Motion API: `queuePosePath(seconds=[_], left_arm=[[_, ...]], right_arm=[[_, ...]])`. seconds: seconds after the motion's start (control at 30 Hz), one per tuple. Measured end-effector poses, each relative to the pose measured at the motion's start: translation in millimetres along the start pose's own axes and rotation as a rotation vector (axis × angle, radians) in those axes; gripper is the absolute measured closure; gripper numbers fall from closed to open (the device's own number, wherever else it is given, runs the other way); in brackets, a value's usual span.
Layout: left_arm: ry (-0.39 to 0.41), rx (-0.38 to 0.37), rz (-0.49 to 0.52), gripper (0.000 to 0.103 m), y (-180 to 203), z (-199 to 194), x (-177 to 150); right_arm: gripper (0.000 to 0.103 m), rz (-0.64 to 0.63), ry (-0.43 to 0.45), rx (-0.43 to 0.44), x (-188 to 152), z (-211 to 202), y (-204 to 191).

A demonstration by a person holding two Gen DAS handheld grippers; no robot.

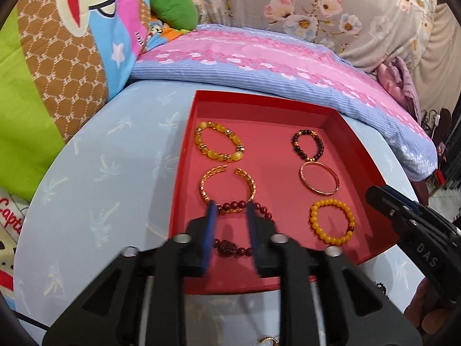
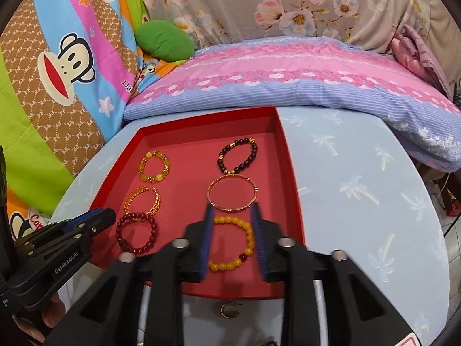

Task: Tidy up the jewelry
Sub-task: 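Lower both held bracelets into the red box and open both tools, then withdraw both tools from the box toward the purple bead bow bracelet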

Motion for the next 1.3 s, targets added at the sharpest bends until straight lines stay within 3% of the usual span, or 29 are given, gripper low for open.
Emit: queuePosePath(seconds=[0.03, 0.53, 1.3], left_arm=[[0.01, 0.007, -0.004, 0.068, -1, -4, -1], [0.027, -0.02, 0.026, 0.068, 19, -41, -27], [-0.052, -0.037, 0.061, 0.068, 29, -76, -91]], right_arm=[[0.067, 0.007, 0.01, 0.003, -1, -4, 1], [0.067, 0.031, -0.01, 0.04, -30, -40, 2], [0.067, 0.076, -0.109, 0.01, -108, -88, 33]])
Point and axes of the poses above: each gripper's, at about its wrist camera, not at the fingertips, and z roughly the way its jaws point, y to its right, x to its top, the point moved 1 cm from there along z, roughly the way its jaws point, and after that the axes turned 4 degrees about y, right-handed, at the moved point
